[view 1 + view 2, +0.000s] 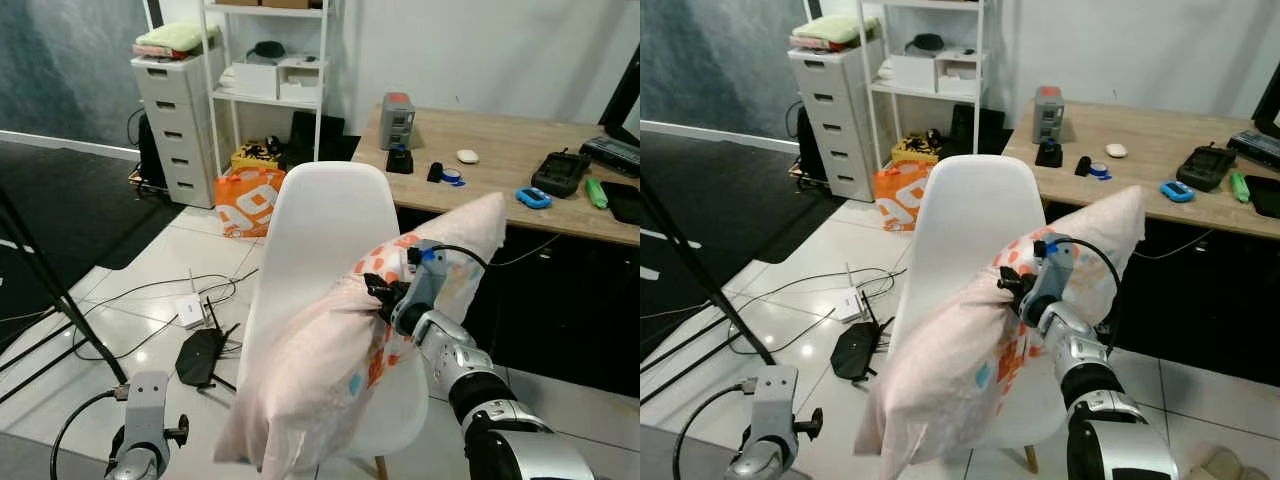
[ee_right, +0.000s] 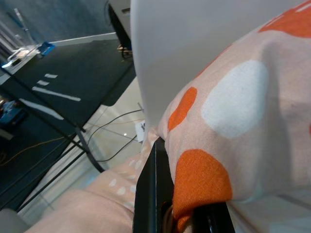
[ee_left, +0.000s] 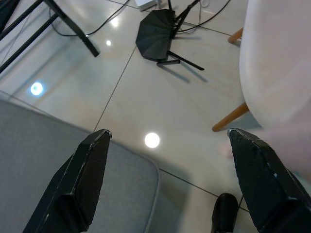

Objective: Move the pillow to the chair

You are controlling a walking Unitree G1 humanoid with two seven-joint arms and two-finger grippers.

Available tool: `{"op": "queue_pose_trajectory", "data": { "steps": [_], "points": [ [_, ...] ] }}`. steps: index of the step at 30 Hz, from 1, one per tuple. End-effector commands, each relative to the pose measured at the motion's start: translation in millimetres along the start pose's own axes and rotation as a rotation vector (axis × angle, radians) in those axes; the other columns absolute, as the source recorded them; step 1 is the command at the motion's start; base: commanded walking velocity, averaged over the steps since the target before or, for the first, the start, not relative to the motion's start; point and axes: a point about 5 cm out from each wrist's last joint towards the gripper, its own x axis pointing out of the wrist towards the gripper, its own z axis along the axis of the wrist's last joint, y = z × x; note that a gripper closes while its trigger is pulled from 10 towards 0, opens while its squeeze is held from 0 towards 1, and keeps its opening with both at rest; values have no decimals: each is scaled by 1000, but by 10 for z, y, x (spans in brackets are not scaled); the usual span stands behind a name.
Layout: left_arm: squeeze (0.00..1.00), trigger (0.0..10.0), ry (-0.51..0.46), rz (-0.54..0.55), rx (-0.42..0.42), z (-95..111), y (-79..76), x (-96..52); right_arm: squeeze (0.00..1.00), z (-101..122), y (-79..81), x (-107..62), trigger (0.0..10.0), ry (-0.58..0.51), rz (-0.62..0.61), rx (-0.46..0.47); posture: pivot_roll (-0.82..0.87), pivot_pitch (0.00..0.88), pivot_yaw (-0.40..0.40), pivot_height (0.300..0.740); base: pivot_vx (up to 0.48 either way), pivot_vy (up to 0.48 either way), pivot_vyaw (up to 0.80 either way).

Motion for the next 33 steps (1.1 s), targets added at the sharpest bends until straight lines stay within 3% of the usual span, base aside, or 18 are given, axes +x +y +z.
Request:
{"op": "queue_pose_trajectory", "data": {
  "steps": [1, 6, 18, 26, 33],
  "points": [
    [0, 10000, 17, -2, 4, -43, 9, -11, 0, 230, 60, 54, 10000, -91, 23, -38, -127, 28, -41, 740, 0, 0, 0],
    [0, 10000, 14, -11, 5, -31, -4, -7, 0, 283, 31, 49, 10000, -110, 4, -40, -127, 39, -40, 740, 0, 0, 101],
    [0, 10000, 3, -36, 13, -19, -35, -7, 0, 287, 18, 33, 10000, -126, -6, -46, -128, 51, -39, 740, 0, 0, 800],
    [0, 10000, 2, -58, 27, -25, -68, -12, 0, 265, 2, 39, 10000, -105, -30, -34, -129, 53, -39, 740, 0, -475, 0],
    [0, 10000, -4, -32, -10, -6, -36, -5, 0, 271, -3, 39, 10000, -108, -36, -36, -128, 53, -39, 740, 0, 0, 0]
  ]
}}
